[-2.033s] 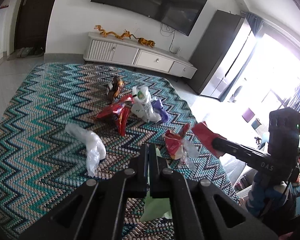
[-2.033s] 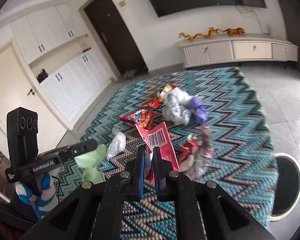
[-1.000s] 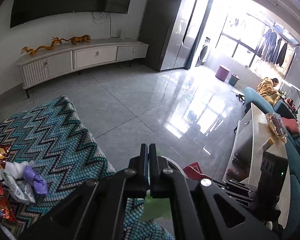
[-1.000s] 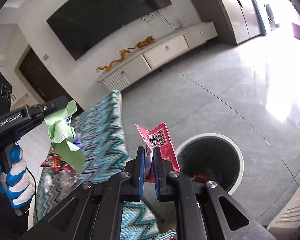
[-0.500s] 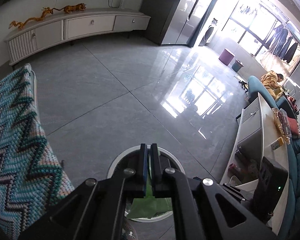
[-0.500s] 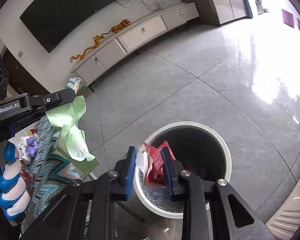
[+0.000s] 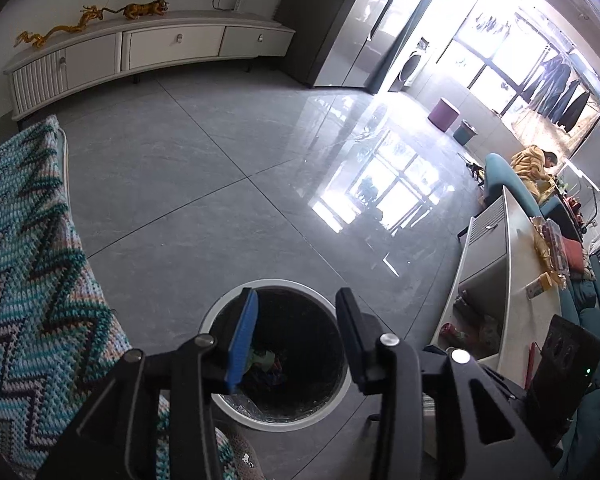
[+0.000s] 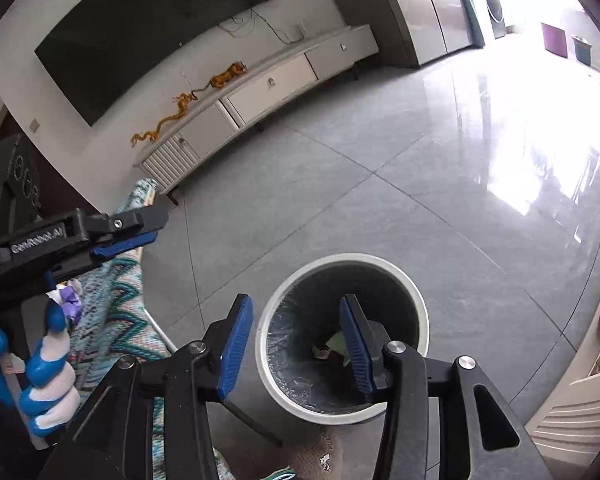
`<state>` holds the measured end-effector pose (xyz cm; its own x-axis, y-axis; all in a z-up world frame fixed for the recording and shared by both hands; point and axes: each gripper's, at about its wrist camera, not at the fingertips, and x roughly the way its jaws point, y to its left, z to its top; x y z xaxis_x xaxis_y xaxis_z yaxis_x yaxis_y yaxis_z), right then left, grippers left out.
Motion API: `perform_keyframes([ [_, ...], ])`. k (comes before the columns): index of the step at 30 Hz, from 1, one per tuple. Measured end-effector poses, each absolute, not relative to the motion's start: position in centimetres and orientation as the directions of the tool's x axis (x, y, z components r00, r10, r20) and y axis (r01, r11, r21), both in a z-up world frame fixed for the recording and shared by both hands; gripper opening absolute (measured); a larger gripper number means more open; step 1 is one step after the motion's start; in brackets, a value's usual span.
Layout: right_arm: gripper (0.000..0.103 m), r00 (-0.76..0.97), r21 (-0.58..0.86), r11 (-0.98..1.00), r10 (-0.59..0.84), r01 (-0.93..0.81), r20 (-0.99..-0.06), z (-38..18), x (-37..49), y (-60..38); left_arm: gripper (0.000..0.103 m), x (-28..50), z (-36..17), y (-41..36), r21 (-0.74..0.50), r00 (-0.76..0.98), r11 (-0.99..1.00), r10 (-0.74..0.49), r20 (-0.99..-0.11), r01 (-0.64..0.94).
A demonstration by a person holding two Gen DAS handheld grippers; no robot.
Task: Collect trash
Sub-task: 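Drop the pink wrapper and green paper into the bin, opening both tools, then move both tools back over the remaining wrappers on the rug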
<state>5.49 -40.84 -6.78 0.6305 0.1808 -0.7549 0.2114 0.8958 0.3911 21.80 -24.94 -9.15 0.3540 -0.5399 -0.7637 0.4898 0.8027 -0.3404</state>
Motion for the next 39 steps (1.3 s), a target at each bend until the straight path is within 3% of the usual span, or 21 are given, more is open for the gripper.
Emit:
perform_keyframes([
  [6, 0.046, 0.697, 0.352, 0.917, 0.129, 0.186, -0.705, -1.4, 2.2, -40.7, 0.039, 18.8, -4.5, -22.7, -0.304, 0.444, 0.813, -0.538, -0.716, 0.496],
  [10, 0.048, 0.735, 0.305, 0.939, 0.092, 0.162, -0.672, 2.1, -0.3, -39.8, 0.048, 16.7, -0.8, -20.5, -0.272, 0.519, 0.828, -0.528, -0.673, 0.49],
  [14, 0.05, 0.775, 0.252, 0.96, 0.065, 0.123, -0.628, 5.7, -2.7, -37.7, 0.048, 14.0, 3.8, -17.1, -0.222, 0.594, 0.842, -0.511, -0.621, 0.491],
  [21, 0.056, 0.816, 0.182, 0.983, 0.094, 0.014, -0.57, 10.3, -5.5, -32.3, 0.049, 9.2, 11.7, -8.5, -0.155, 0.717, 0.883, -0.453, -0.53, 0.443],
  [25, 0.058, 0.819, 0.149, 0.987, 0.132, -0.058, -0.558, 11.8, -6.1, -28.6, 0.055, 6.8, 15.3, -2.7, -0.117, 0.786, 0.916, -0.39, -0.479, 0.383],
  [33, 0.058, 0.804, 0.128, 0.975, 0.224, -0.184, -0.551, 12.9, -6.3, -22.6, 0.055, 2.7, 19.0, 7.4, -0.057, 0.884, 0.97, -0.238, -0.402, 0.236],
  [39, 0.058, 0.802, 0.104, 0.963, 0.265, -0.248, -0.535, 14.3, -7.0, -20.1, 0.055, 0.6, 18.7, 11.5, -0.054, 0.9, 0.98, -0.195, -0.39, 0.189],
])
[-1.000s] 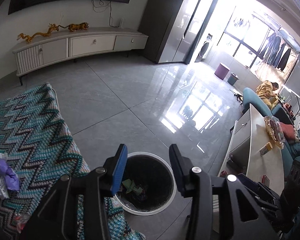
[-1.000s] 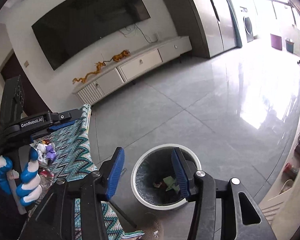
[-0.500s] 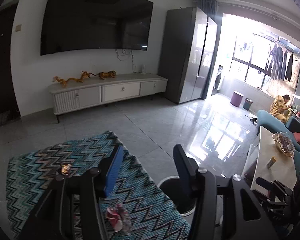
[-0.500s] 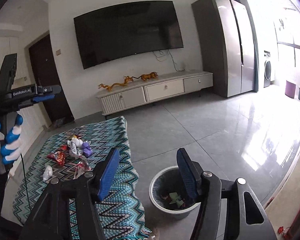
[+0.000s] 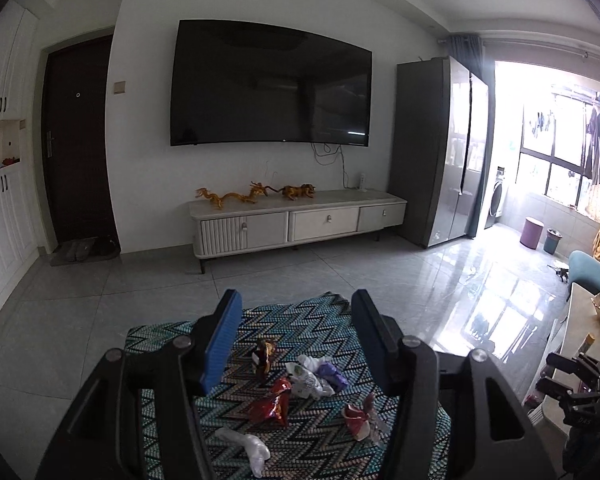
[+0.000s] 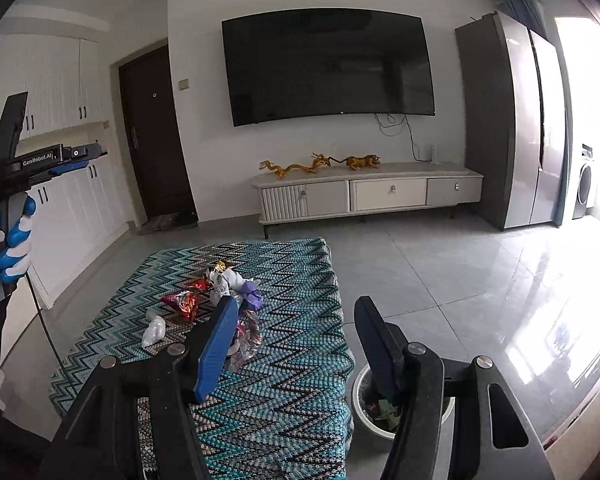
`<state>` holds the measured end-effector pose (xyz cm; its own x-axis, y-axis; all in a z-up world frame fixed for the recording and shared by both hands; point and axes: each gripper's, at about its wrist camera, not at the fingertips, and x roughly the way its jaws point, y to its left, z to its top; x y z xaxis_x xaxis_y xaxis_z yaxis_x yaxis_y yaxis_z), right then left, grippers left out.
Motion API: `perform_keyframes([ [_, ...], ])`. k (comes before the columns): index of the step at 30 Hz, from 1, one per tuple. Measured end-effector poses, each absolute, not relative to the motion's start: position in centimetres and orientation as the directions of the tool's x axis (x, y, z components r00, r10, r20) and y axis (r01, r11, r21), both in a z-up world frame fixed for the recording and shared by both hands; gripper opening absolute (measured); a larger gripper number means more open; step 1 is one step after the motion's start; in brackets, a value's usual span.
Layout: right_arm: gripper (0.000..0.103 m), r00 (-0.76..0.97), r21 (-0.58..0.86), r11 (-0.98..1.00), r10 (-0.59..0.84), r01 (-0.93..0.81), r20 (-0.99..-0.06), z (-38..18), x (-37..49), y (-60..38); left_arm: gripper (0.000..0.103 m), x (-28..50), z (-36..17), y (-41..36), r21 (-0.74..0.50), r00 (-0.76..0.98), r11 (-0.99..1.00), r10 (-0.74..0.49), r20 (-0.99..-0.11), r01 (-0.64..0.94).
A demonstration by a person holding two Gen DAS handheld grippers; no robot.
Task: Collect trash
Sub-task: 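Move both tools back over the remaining wrappers on the rug, then grasp the red-white wrapper with the right tool while the left tool grasps the clear plastic bag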
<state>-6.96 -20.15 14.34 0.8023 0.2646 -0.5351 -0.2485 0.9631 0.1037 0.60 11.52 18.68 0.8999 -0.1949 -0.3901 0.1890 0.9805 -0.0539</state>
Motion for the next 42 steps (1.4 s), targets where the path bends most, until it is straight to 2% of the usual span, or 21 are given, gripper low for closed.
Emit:
perform_keyframes([
  [7, 0.058, 0.789, 0.09, 0.961, 0.267, -0.263, -0.553, 14.4, -6.4, -18.3, 0.055, 0.9, 13.6, 14.7, -0.095, 0.875, 0.982, -0.189, -0.446, 0.164],
  [14, 0.058, 0.748, 0.087, 0.966, 0.244, -0.244, -0.617, 12.6, -4.8, -16.8, 0.055, 3.1, 7.5, 17.6, -0.172, 0.832, 0.975, -0.212, -0.513, 0.142],
  [16, 0.055, 0.731, 0.083, 0.964, 0.245, -0.251, -0.637, 12.0, -4.2, -16.0, 0.055, 3.8, 5.8, 18.2, -0.191, 0.813, 0.971, -0.226, -0.537, 0.144],
  [31, 0.045, 0.512, 0.163, 0.917, 0.344, -0.365, -0.787, 2.7, 3.3, -8.0, 0.055, 8.0, -7.8, 18.1, -0.255, 0.604, 0.96, -0.271, -0.749, 0.115],
  [39, 0.043, 0.435, 0.157, 0.894, 0.35, -0.42, -0.83, -1.6, 6.7, -4.7, 0.054, 8.9, -10.1, 17.6, -0.279, 0.572, 0.953, -0.293, -0.766, 0.114],
  [42, 0.043, 0.429, 0.151, 0.898, 0.339, -0.414, -0.837, -2.8, 7.9, -4.3, 0.051, 9.0, -10.5, 17.4, -0.278, 0.568, 0.953, -0.295, -0.768, 0.119],
])
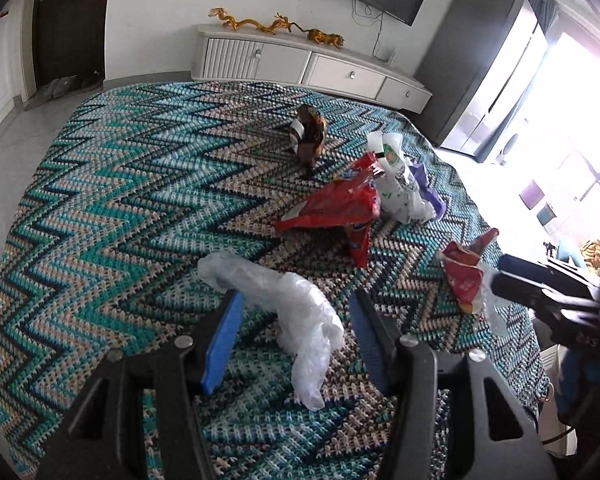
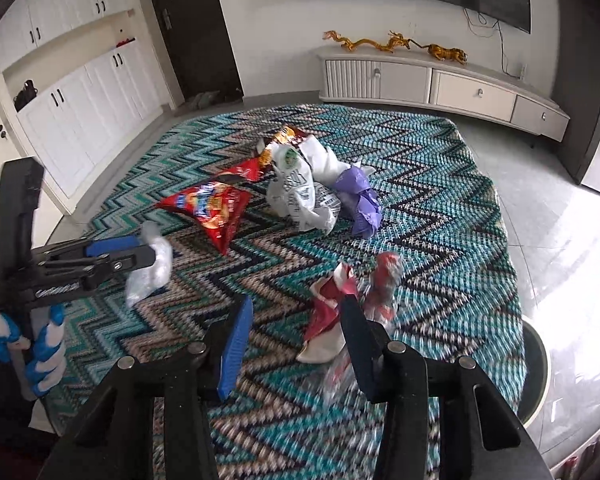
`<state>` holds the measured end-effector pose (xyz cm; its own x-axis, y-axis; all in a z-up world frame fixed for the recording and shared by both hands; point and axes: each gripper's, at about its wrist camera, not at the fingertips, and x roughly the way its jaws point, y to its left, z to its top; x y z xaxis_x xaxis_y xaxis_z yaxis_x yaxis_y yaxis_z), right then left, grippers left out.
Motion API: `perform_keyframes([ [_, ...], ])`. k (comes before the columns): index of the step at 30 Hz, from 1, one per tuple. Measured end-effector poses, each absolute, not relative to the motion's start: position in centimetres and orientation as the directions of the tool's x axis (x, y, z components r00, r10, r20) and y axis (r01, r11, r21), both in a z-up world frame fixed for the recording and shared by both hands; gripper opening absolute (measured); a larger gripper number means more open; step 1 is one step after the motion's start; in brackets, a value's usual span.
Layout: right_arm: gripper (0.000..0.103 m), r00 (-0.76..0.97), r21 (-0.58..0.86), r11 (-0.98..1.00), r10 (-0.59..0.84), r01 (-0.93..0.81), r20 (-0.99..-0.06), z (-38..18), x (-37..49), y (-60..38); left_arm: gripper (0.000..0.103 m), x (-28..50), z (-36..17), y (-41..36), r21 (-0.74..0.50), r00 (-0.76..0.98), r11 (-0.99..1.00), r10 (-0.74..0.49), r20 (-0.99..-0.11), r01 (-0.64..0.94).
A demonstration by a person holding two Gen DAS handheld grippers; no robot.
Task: Collect trash
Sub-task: 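Grasp the red-white wrapper with the right tool while the left tool grasps the clear plastic bag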
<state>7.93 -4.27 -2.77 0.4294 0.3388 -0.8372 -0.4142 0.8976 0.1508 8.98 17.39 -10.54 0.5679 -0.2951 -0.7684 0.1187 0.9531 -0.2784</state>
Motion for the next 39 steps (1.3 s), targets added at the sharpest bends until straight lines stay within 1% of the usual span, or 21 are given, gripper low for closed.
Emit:
perform_keyframes([
  [5, 0.043, 0.412, 0.163, 0.906, 0.331, -0.391, -0.849, -4.6, 9.9, -4.7, 0.04, 9.3, -11.5, 17.0, -0.282, 0.551, 0.952, -0.301, -0.778, 0.121],
  [7, 0.043, 0.406, 0.164, 0.907, 0.328, -0.388, -0.853, -5.2, 10.4, -4.9, 0.034, 9.4, -11.8, 16.8, -0.283, 0.549, 0.951, -0.303, -0.779, 0.123],
  [11, 0.04, 0.388, 0.187, 0.906, 0.34, -0.38, -0.857, -6.1, 11.1, -5.2, 0.029, 9.4, -12.0, 16.4, -0.28, 0.548, 0.95, -0.307, -0.778, 0.135],
  [13, 0.036, 0.377, 0.189, 0.905, 0.339, -0.382, -0.862, -6.6, 11.2, -5.1, 0.027, 9.2, -11.9, 16.3, -0.274, 0.556, 0.951, -0.307, -0.773, 0.143],
  [16, 0.033, 0.369, 0.182, 0.904, 0.333, -0.387, -0.868, -7.1, 11.2, -4.9, 0.026, 8.9, -11.7, 16.5, -0.286, 0.568, 0.948, -0.313, -0.761, 0.139],
  [18, 0.028, 0.374, 0.186, 0.902, 0.339, -0.389, -0.863, -7.0, 11.0, -5.0, 0.026, 8.4, -11.3, 16.8, -0.29, 0.579, 0.947, -0.315, -0.752, 0.138],
  [22, 0.026, 0.385, 0.177, 0.891, 0.351, -0.418, -0.854, -6.2, 10.2, -4.6, 0.026, 6.9, -10.4, 17.4, -0.29, 0.602, 0.947, -0.314, -0.734, 0.14],
  [28, 0.025, 0.4, 0.169, 0.856, 0.391, -0.488, -0.829, -4.6, 7.9, -3.0, 0.025, 5.2, -9.0, 17.9, -0.307, 0.628, 0.942, -0.321, -0.709, 0.134],
  [39, 0.023, 0.449, 0.216, 0.816, 0.492, -0.536, -0.746, 0.3, 3.2, -3.6, 0.025, 1.5, -4.8, 16.6, -0.297, 0.689, 0.935, -0.346, -0.637, 0.195],
])
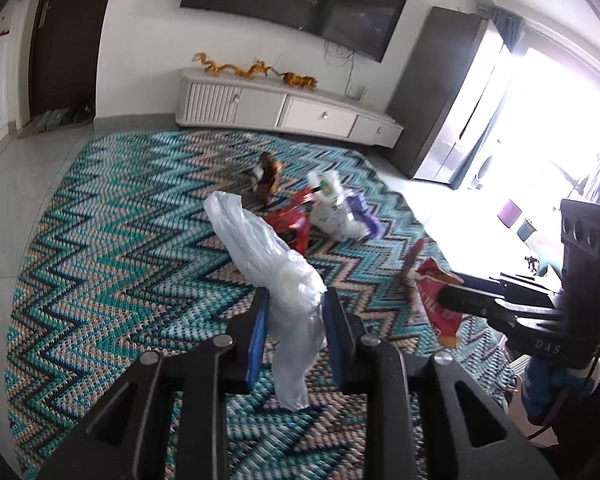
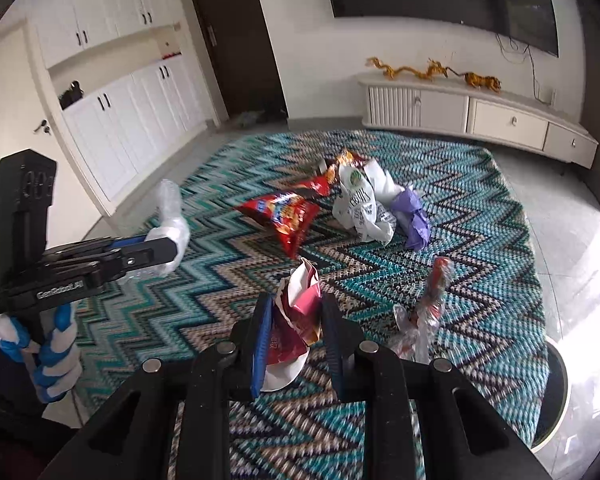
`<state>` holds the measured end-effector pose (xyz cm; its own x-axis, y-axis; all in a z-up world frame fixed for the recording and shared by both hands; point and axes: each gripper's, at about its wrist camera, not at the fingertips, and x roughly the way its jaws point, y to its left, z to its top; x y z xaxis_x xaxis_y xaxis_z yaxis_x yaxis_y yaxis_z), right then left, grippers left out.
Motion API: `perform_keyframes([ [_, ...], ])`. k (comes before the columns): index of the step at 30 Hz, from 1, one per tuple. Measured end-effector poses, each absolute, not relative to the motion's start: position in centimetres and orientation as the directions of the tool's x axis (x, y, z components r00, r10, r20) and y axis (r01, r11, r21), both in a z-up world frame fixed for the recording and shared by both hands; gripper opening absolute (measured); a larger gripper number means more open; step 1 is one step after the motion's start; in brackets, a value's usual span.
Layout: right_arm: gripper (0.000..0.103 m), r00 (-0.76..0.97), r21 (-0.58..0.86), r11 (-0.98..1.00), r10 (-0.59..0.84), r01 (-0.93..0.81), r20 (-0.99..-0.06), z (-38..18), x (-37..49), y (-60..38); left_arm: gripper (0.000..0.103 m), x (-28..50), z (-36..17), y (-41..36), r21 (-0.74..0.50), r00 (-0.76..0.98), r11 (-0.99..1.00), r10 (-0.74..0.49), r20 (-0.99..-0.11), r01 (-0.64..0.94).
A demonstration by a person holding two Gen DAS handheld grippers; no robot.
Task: Collect trash
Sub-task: 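Grasp the red-white wrapper with the right tool while the left tool grasps the clear plastic bag, then carry both items over the bin and open both tools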
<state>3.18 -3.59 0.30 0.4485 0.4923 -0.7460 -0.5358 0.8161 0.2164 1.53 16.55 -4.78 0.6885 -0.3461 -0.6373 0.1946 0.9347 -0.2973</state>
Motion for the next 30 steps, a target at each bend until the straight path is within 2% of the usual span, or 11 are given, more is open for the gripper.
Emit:
perform_keyframes([
  [7, 0.022, 0.529, 0.232, 0.834, 0.508, -0.501, -0.68, 3.9, -0.2, -8.0, 0.025, 0.4, -2.1, 13.2, -0.282, 0.703, 0.92, -0.389, -0.596, 0.27],
  [14, 0.022, 0.641, 0.249, 0.886, 0.456, -0.391, -0.617, 6.2, -2.5, -15.5, 0.025, 0.1, -0.2, 8.4, -0.271, 0.676, 0.892, -0.451, -0.583, 0.362],
  [24, 0.021, 0.741, 0.291, 0.936, 0.337, -0.198, -0.58, 5.7, -2.9, -25.5, 0.025, 1.7, 2.0, -2.1, -0.225, 0.591, 0.828, -0.531, -0.607, 0.513],
  [30, 0.021, 0.755, 0.333, 0.938, 0.287, -0.097, -0.589, 3.7, -2.2, -30.0, 0.025, 4.0, 2.2, -9.6, -0.172, 0.536, 0.787, -0.544, -0.646, 0.593],
])
